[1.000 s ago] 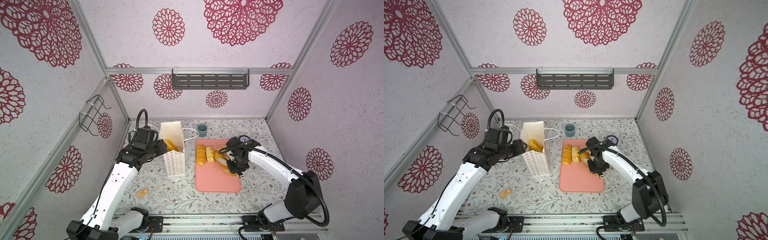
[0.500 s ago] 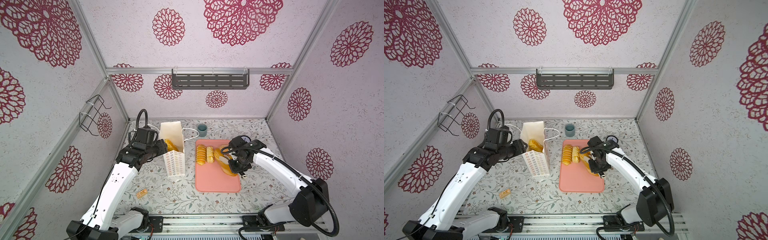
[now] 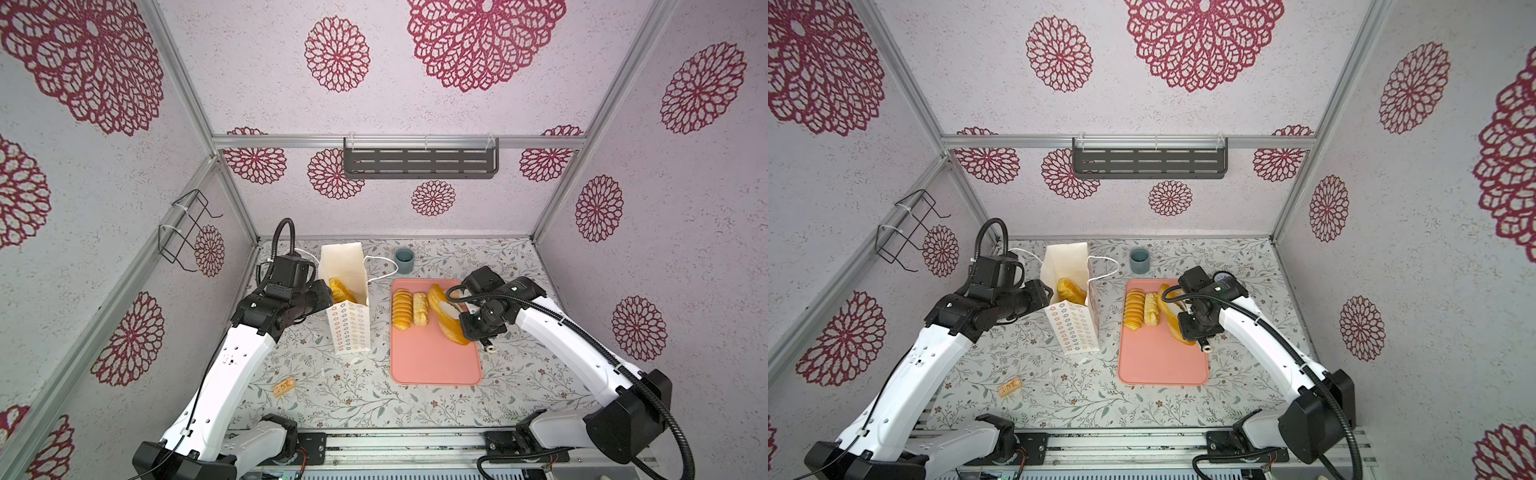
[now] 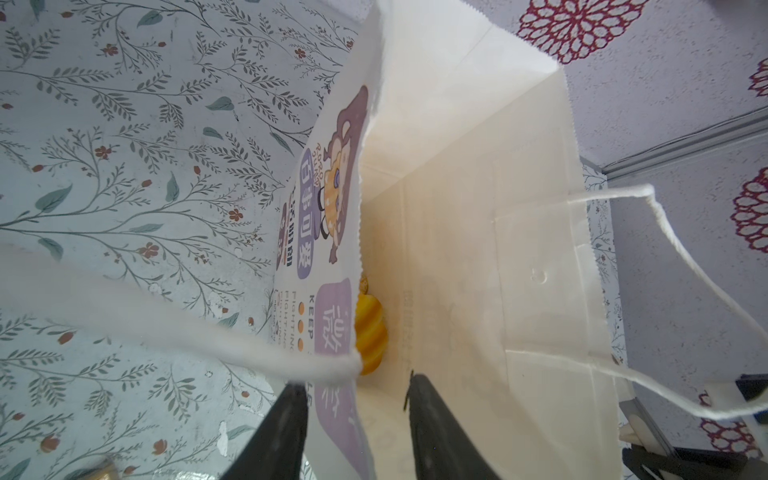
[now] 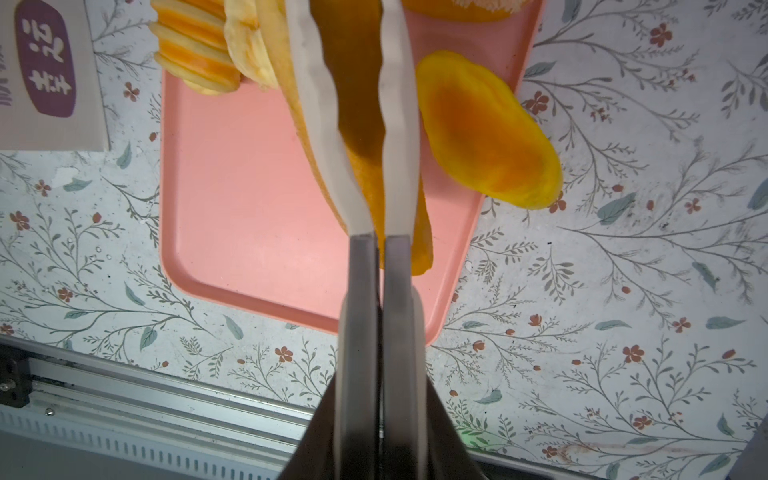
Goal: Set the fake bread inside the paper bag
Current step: 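Lift the golden bread roll upright with the right gripper's tongs, then carry the bread roll with the tongs over the bag opening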
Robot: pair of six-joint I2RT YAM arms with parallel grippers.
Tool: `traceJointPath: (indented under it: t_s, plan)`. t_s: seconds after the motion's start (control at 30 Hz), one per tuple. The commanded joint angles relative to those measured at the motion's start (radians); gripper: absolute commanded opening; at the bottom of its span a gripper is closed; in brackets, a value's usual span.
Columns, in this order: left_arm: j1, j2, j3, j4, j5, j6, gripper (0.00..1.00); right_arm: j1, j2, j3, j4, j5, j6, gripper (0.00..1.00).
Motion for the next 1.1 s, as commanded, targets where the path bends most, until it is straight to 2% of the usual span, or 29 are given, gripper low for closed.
traceJointPath:
  t_s: [0.0, 0.3, 0.53, 0.77, 0.97, 1.07]
  plan:
    - [0.01, -0.006, 0.03, 0.003, -0.01, 0.005, 0.38, -0.008, -0.06, 0.053, 0.003, -0.015, 0.033, 0.0]
    - [0.009, 0.007, 0.038, 0.004, 0.0, 0.002, 0.24, -0.024, -0.104, 0.145, 0.038, -0.034, 0.071, 0.0]
    - [0.009, 0.012, 0.043, 0.01, 0.007, 0.001, 0.1, -0.025, -0.124, 0.278, 0.184, -0.107, 0.117, 0.0]
    - [0.009, 0.018, 0.042, 0.014, 0.012, -0.005, 0.01, -0.024, -0.114, 0.327, 0.453, -0.284, 0.193, 0.0]
    - [0.01, 0.017, 0.04, 0.014, 0.012, -0.006, 0.0, -0.016, -0.089, 0.258, 0.794, -0.488, 0.342, 0.0]
    - [0.009, 0.015, 0.041, 0.014, 0.012, -0.007, 0.0, 0.009, -0.07, 0.24, 0.939, -0.527, 0.408, 0.0]
